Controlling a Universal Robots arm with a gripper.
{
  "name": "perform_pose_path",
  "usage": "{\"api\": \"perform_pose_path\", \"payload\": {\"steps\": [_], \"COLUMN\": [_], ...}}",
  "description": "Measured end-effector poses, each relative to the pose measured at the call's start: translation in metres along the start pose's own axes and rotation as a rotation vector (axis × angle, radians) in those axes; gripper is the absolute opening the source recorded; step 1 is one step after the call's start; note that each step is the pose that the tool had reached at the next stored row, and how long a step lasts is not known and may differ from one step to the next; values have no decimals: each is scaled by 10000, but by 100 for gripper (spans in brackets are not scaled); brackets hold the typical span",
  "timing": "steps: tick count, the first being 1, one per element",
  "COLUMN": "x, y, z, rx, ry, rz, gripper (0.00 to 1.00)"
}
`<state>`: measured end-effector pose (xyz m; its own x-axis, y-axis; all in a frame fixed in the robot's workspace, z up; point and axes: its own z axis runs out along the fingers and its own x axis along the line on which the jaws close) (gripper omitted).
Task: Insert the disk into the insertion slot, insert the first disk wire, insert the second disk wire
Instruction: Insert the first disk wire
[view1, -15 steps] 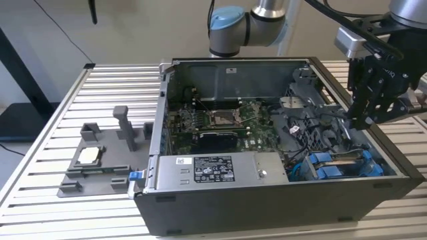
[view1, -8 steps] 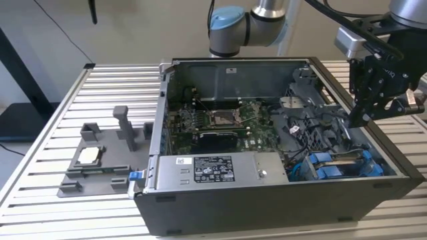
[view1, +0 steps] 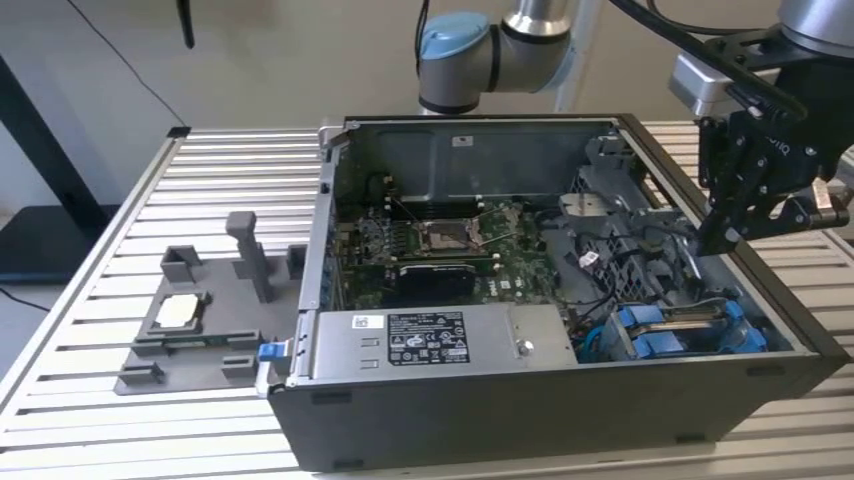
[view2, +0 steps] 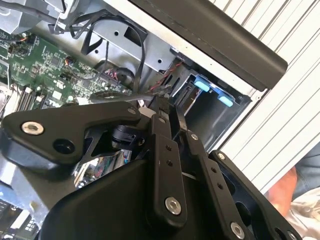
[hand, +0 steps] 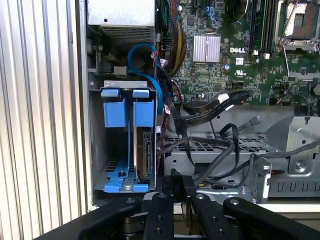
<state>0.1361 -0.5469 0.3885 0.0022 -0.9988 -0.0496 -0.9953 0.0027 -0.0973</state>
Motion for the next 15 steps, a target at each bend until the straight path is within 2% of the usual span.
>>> {"api": "perform_pose_path", "payload": {"steps": [2, 3, 6, 15], "x": [0, 0, 5, 85], "y": [0, -2, -15, -95], "z": [0, 2, 12, 91], "rx": [-8, -61, -331, -732], "ry": [1, 8, 28, 28], "rz": [0, 1, 13, 32], "gripper": [19, 19, 19, 19]}}
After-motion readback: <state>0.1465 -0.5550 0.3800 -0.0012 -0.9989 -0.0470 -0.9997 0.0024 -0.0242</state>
